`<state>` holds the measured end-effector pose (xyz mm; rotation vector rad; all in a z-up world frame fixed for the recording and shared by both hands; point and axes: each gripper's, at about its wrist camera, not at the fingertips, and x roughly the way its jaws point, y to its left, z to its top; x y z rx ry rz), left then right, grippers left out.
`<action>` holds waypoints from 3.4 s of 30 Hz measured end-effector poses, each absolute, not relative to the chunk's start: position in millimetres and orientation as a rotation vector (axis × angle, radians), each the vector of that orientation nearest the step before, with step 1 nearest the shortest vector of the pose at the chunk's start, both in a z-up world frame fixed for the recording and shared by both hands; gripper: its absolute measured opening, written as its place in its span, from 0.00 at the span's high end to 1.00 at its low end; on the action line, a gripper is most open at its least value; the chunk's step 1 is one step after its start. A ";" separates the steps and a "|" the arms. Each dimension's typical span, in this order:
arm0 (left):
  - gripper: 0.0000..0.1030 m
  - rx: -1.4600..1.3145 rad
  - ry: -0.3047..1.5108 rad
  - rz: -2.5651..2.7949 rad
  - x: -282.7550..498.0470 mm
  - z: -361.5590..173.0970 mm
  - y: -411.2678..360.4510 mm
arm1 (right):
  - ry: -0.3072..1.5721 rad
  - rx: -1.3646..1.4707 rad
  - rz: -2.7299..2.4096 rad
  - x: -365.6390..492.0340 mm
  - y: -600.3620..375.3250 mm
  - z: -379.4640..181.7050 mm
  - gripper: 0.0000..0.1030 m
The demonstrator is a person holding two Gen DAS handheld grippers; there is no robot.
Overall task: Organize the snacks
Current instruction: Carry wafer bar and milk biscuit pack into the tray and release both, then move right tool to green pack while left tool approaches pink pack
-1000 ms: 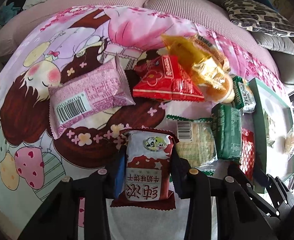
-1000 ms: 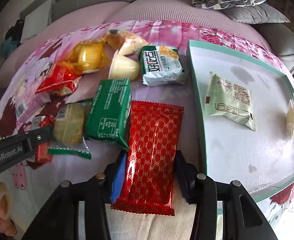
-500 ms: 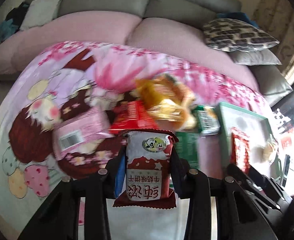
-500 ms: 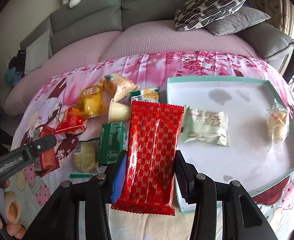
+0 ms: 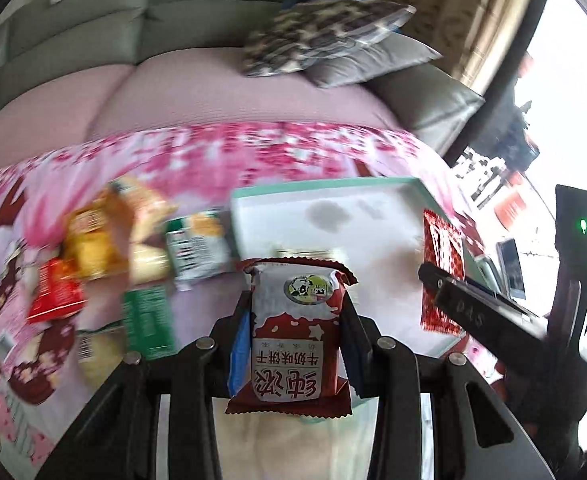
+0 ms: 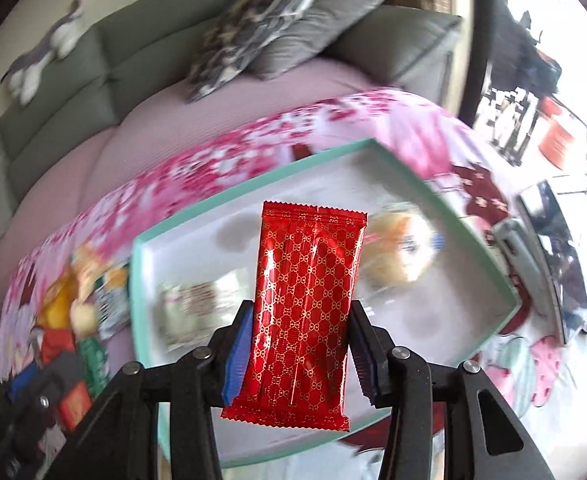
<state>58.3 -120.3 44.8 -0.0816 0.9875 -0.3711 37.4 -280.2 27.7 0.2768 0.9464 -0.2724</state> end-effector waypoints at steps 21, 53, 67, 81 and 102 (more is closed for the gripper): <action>0.52 0.007 1.085 -0.423 60.5 3.6 -181.1 | 0.991 0.324 -0.299 35.8 -314.8 13.4 0.53; 0.08 -0.080 1.040 -0.193 91.4 8.7 -90.8 | 0.969 0.305 -0.192 36.4 -287.4 14.8 0.00; 0.09 -0.163 1.049 -0.117 97.8 20.2 -3.7 | 0.956 0.263 -0.122 37.0 -242.8 19.4 0.00; 0.09 -0.216 1.069 0.015 97.5 -1.6 112.4 | 1.048 0.111 0.068 53.5 -130.3 9.7 0.20; 0.09 -0.249 1.181 0.070 95.8 -44.8 145.3 | 1.142 -0.033 0.145 77.2 -50.0 -28.9 0.27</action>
